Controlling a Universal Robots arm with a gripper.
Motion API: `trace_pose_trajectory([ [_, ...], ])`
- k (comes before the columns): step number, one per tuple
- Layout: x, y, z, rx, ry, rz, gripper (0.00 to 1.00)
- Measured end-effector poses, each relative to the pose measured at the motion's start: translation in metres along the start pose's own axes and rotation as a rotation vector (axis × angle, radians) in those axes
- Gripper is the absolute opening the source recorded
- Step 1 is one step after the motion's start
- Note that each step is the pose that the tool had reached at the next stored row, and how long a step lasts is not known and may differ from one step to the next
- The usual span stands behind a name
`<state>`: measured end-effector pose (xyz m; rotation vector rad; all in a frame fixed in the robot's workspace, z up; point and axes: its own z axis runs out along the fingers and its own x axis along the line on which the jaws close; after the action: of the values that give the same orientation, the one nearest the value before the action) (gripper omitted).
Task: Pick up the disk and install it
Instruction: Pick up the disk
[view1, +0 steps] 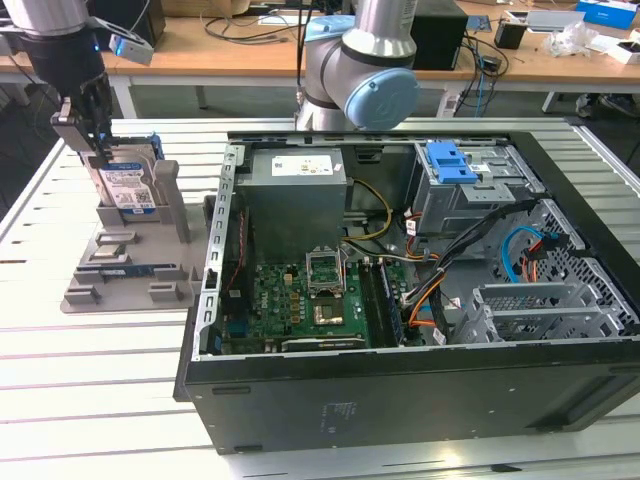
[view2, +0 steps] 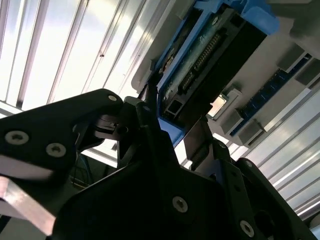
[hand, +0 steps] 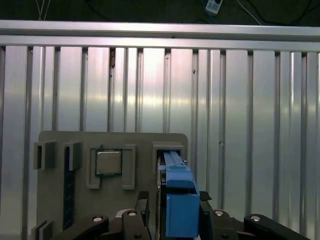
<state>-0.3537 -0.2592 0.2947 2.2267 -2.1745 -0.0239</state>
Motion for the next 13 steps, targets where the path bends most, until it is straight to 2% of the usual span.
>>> trace_pose_trajectory([
  [3, 0.0, -0.0002, 0.0048, 0.0, 0.0004, -0.006, 0.48],
  [11, 0.0, -0.0002, 0.0052, -0.0001, 0.0004, -0.006, 0.48],
  [12, 0.0, -0.0002, 0.0052, -0.0001, 0.0005, -0.006, 0.47],
  [13, 0.0, -0.0002, 0.0053, -0.0001, 0.0005, -0.006, 0.4],
])
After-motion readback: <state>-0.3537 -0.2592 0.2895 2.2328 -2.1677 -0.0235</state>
